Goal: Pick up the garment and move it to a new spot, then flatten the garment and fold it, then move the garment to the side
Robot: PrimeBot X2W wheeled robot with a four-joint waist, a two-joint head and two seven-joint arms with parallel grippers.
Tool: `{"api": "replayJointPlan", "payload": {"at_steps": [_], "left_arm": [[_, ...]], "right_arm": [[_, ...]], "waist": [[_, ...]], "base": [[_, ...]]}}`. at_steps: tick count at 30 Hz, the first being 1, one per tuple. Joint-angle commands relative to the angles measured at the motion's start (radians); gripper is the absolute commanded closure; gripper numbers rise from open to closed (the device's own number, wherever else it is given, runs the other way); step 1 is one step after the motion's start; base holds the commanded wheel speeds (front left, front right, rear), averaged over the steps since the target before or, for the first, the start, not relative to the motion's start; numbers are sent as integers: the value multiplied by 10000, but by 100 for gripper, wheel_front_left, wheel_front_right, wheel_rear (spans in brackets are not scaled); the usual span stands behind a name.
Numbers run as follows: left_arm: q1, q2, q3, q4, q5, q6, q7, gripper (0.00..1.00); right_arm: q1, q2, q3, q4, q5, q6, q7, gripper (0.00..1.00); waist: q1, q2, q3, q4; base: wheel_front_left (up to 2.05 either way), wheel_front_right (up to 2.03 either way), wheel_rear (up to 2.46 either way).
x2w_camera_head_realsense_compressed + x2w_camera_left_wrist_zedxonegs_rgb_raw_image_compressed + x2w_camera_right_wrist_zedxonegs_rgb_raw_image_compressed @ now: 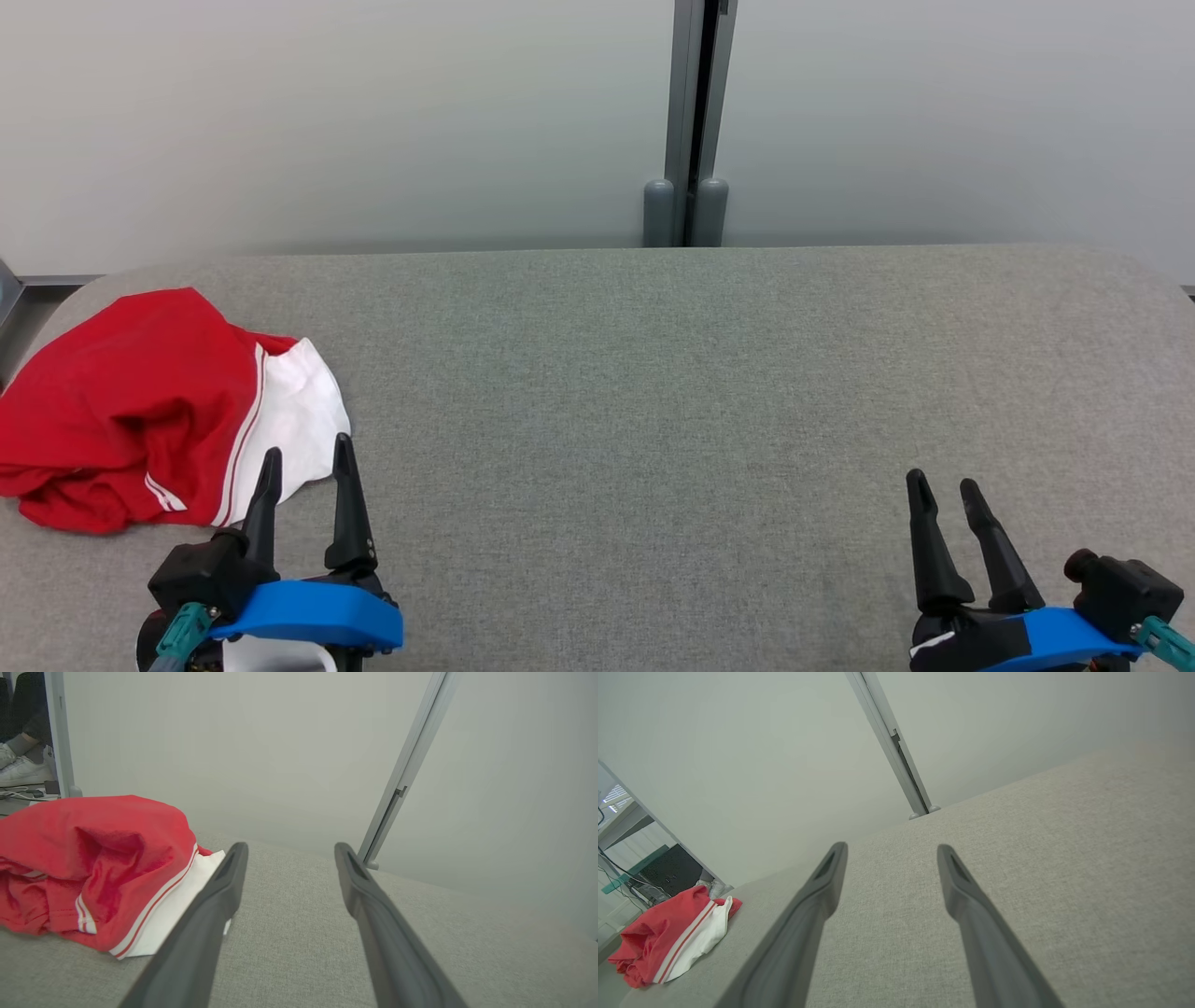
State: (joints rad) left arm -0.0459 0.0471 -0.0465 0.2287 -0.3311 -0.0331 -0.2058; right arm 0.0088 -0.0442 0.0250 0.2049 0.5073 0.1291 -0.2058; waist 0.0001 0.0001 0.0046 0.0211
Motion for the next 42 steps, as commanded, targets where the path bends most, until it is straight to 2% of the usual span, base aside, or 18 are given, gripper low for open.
{"api": "replayJointPlan", "payload": {"at_steps": [1, 28, 42], "left_arm": [[-100, 44, -39, 6, 238, 53, -94, 0], [-19, 44, -207, 374, 2120, 156, -618, 0], [-106, 43, -183, 440, 1976, 149, -610, 0]], "right_arm": [[71, -86, 14, -77, -252, 21, -95, 0], [158, -97, 122, 244, -2224, 27, -616, 0], [70, -94, 100, 302, -2160, 27, -609, 0]], "waist": [[-1, -1, 1, 7], [-1, -1, -34, 85], [-1, -1, 60, 64]], "base": [[0, 0, 0], [0, 0, 0], [0, 0, 0]]}}
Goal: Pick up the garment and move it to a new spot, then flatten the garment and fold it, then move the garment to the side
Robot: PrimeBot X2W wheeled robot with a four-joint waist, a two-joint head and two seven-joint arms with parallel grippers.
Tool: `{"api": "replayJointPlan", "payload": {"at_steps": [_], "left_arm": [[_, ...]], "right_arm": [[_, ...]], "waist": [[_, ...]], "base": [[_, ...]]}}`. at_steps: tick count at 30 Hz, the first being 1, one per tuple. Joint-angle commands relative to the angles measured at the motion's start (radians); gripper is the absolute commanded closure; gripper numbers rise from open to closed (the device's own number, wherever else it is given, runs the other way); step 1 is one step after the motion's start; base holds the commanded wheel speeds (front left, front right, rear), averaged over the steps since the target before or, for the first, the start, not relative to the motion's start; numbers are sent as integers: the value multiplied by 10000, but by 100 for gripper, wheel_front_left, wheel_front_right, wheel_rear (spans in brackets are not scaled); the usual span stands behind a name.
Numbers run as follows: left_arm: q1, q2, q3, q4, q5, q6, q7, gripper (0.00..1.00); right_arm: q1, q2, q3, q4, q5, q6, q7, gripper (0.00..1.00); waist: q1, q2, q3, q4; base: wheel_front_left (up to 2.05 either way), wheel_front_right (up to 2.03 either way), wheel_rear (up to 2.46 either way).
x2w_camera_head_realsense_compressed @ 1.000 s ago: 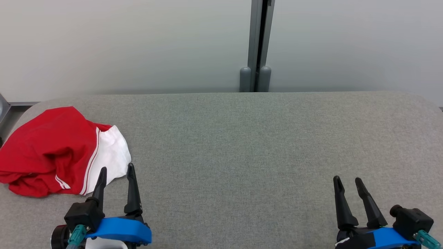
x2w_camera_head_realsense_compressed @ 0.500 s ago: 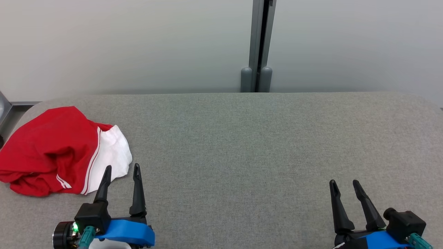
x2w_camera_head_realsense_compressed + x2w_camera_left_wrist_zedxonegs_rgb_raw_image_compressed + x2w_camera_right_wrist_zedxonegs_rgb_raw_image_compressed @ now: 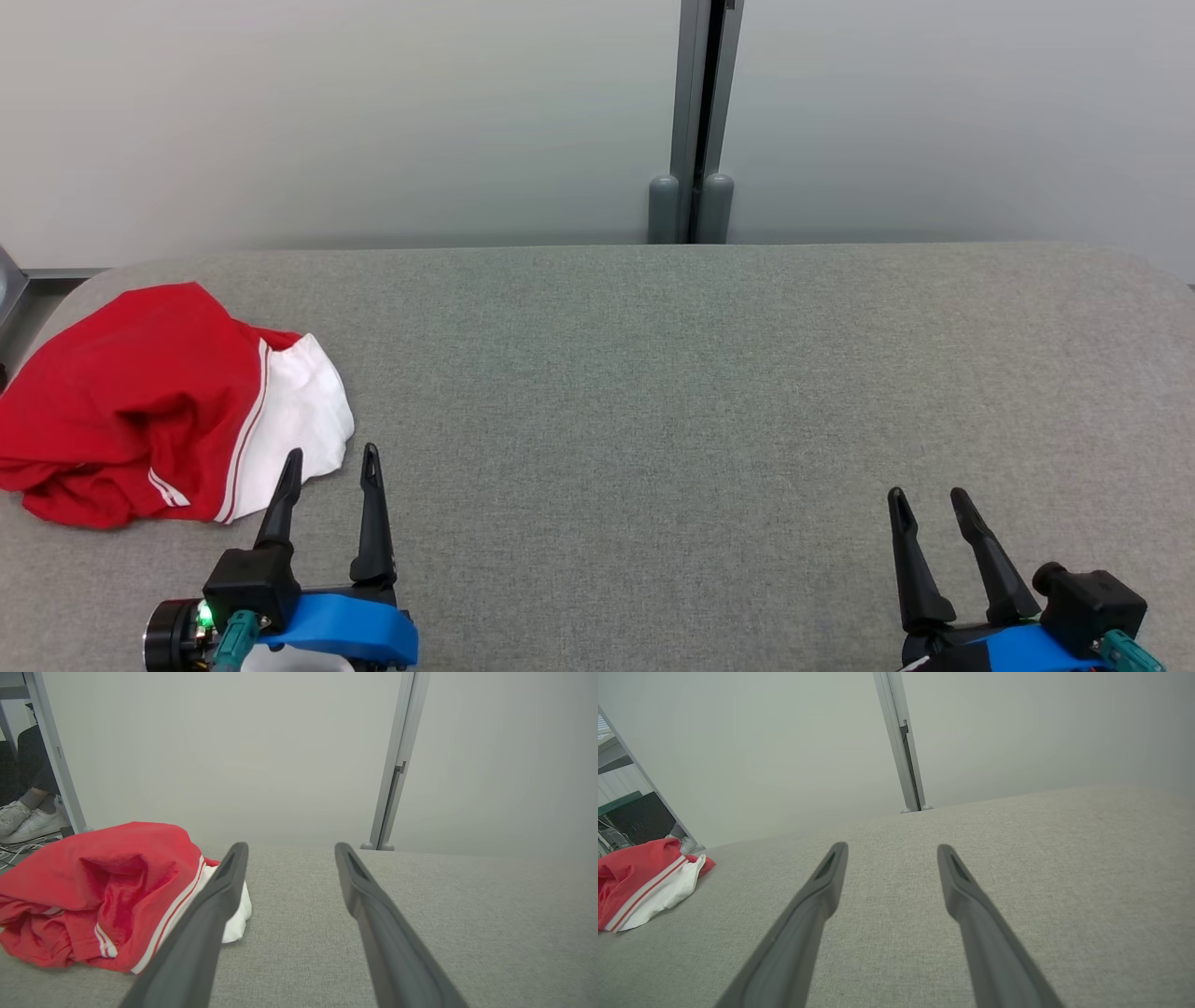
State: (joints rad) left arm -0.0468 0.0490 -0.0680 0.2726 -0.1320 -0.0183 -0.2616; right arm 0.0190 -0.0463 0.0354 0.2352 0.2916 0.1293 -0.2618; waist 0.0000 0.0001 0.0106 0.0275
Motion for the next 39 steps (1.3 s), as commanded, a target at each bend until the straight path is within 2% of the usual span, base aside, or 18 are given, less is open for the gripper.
{"api": "replayJointPlan", "payload": {"at_steps": [1, 9, 16, 26, 39], "left_arm": [[-111, 24, 35, 9, -25, 4, -50, 0], [-138, 43, 122, 86, -36, -8, -50, 0], [-189, 49, 195, 84, -27, 91, -50, 0], [-14, 147, 394, 77, -65, 185, -49, 0], [-3, 295, 600, -43, -205, 329, -43, 0]], "right_arm": [[-36, -73, -6, 3, -6, 25, -49, 0], [8, -73, -25, -14, -21, 25, -49, 0], [104, -70, 11, -111, -54, 24, -44, 0], [140, -70, 91, -102, -37, 24, -42, 0], [126, -72, 133, -138, -139, 24, -42, 0]], "waist": [[0, -1, 5, 3], [0, -1, -1, 73], [0, -1, 1, 469], [0, -1, -50, 1531], [0, -1, 61, 3269]], "base": [[0, 0, 0], [0, 0, 0], [0, 0, 0], [0, 0, 0], [0, 0, 0]]}}
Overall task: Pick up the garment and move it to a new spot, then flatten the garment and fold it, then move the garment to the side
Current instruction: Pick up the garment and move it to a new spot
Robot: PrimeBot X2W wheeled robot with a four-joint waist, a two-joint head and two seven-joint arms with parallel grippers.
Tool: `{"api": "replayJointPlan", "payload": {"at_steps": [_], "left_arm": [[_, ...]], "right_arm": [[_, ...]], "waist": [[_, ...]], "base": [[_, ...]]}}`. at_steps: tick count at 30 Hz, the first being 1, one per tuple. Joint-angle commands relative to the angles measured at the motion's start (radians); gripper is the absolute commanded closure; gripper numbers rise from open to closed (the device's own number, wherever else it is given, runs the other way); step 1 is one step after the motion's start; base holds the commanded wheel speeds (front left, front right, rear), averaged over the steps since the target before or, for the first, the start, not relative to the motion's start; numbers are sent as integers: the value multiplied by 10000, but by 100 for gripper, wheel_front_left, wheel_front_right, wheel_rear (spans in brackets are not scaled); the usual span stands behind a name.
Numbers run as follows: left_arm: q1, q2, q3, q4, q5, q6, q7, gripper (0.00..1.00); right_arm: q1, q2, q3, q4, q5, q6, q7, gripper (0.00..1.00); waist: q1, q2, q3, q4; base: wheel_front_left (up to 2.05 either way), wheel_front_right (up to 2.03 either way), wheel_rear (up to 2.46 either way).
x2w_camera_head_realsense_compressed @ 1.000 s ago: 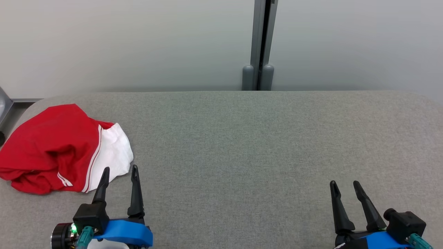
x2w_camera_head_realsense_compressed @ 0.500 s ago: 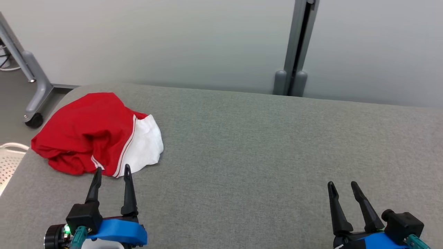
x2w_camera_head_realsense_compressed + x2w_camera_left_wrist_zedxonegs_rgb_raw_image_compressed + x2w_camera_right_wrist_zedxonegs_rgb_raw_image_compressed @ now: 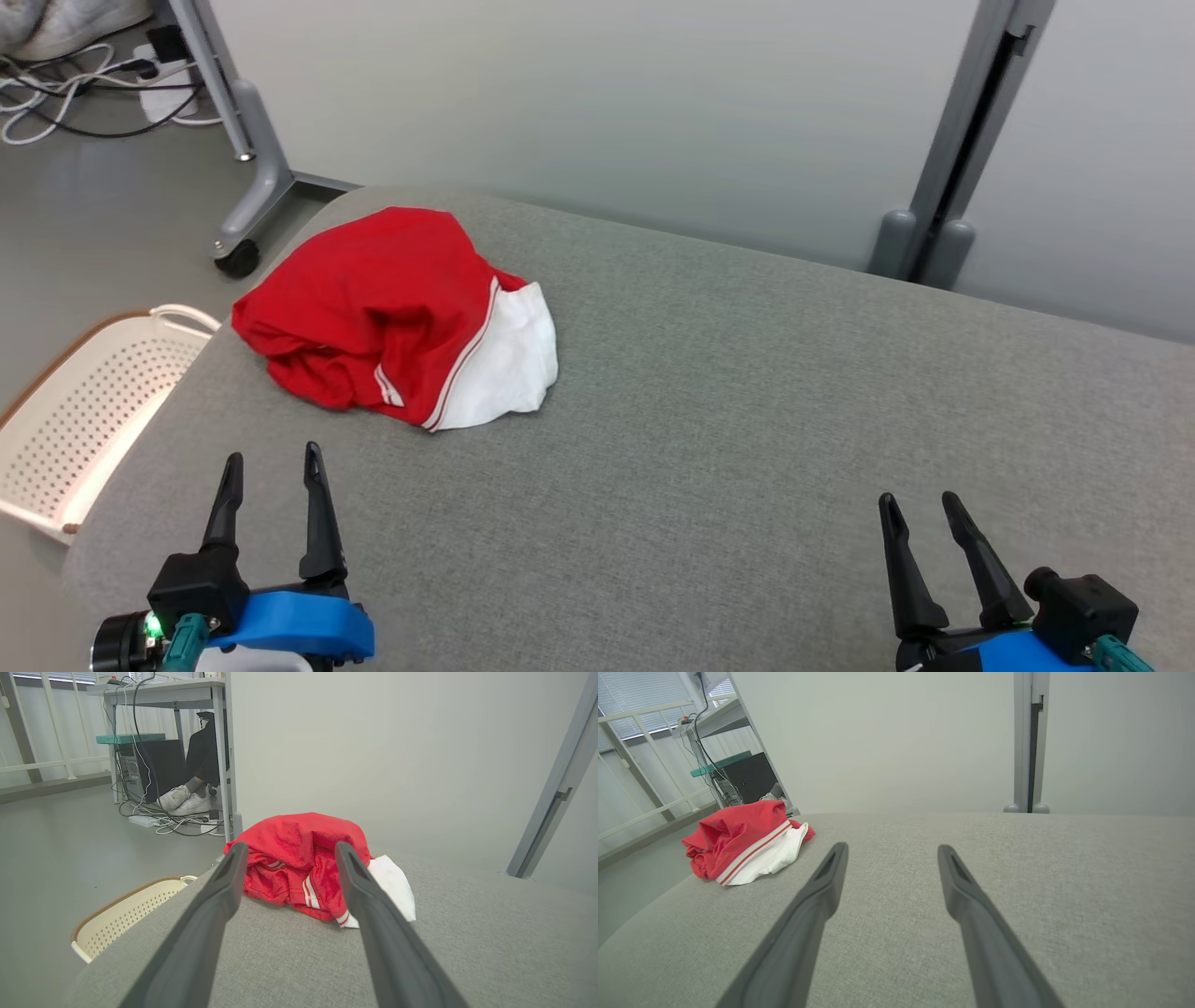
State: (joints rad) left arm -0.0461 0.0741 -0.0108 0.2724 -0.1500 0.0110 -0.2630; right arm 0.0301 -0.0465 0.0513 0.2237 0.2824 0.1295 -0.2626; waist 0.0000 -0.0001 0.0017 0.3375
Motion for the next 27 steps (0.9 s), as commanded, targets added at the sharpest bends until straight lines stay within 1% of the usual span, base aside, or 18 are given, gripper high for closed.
{"api": "replayJointPlan", "payload": {"at_steps": [1, 8, 14, 19, 22, 27], "left_arm": [[8, 46, 71, -63, -53, 63, -29, 0], [174, 99, 164, -159, -107, 178, -28, 0], [313, 191, 284, -282, -228, 237, -28, 0], [34, 231, 252, -246, -288, 175, -29, 0], [-338, 294, 262, -197, -363, 127, -29, 0], [-1416, 597, 543, 79, -596, 1, -3, 0]], "right_arm": [[-6, -68, -23, -6, -71, 22, -35, 0], [-8, -68, -43, 31, -96, 22, -35, 0], [4, -68, 46, 38, -95, 22, -35, 0], [-212, -68, 85, 28, -327, 22, -35, 0], [-356, -70, -37, -49, -520, 22, -35, 0], [-633, -67, -124, -333, -896, 22, -35, 0]], "waist": [[0, 1, 162, 286], [0, 1, 187, 939], [0, 1, 194, 1044], [0, 1, 422, 761], [0, 1, 631, 460], [0, 1, 1104, -214]], "base": [[0, 0, 0], [0, 0, 0], [0, 0, 0], [0, 0, 0], [0, 0, 0], [0, 0, 0]]}}
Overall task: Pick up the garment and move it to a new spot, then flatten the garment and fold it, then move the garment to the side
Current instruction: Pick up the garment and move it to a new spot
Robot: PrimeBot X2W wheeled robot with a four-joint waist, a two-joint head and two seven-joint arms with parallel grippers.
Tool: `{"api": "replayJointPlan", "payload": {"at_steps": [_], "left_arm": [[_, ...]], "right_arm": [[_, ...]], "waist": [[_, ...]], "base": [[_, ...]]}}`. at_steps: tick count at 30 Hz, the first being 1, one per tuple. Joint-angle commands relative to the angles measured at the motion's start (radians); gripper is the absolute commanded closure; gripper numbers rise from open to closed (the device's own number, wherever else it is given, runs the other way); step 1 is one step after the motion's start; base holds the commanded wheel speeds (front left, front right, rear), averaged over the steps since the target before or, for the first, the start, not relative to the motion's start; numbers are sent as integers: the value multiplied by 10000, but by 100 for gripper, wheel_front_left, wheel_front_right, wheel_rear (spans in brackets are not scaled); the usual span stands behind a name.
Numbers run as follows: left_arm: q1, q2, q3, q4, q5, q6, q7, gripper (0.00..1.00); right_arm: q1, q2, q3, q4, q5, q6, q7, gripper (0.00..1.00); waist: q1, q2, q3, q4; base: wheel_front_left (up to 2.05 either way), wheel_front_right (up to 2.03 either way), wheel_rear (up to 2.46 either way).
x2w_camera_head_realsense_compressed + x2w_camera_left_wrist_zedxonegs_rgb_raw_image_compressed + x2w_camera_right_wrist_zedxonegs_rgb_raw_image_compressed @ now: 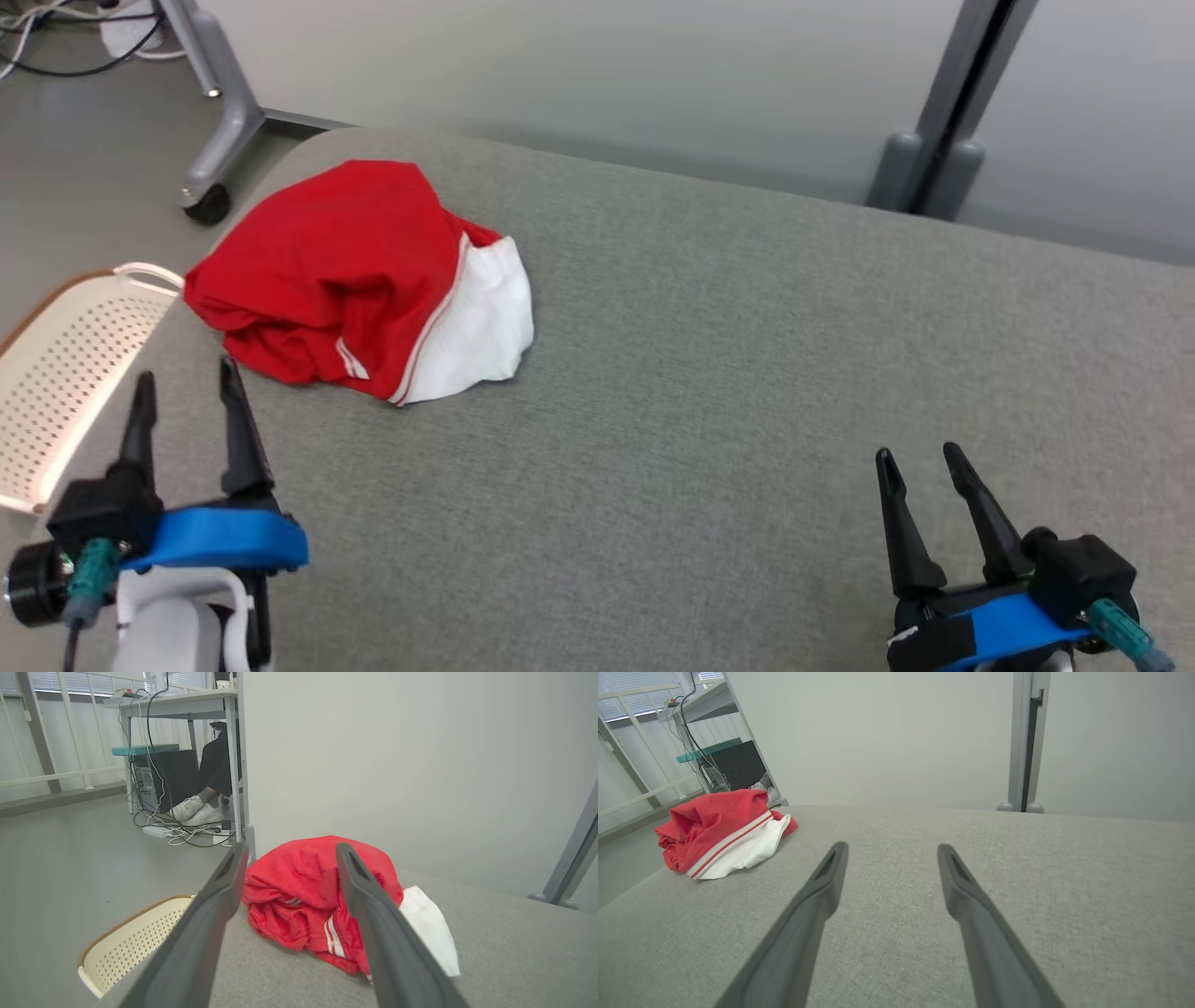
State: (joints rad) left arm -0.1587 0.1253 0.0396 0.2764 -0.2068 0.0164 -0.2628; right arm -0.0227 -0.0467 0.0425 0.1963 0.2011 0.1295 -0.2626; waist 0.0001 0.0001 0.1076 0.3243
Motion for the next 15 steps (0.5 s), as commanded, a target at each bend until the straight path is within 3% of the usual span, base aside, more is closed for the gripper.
{"api": "replayJointPlan", "payload": {"at_steps": [1, 15], "left_arm": [[-556, 193, 83, 140, -58, -82, 29, 0], [-4548, 1775, 539, 2216, -391, -557, 497, 0]], "right_arm": [[-170, -71, -11, -120, -154, 22, -35, 0], [-1140, -103, -298, -1572, -1077, 22, 226, 0]], "waist": [[-1, -1, 177, -251], [-1, -1, 2674, -2223]], "base": [[0, 0, 0], [0, 0, 0]]}}
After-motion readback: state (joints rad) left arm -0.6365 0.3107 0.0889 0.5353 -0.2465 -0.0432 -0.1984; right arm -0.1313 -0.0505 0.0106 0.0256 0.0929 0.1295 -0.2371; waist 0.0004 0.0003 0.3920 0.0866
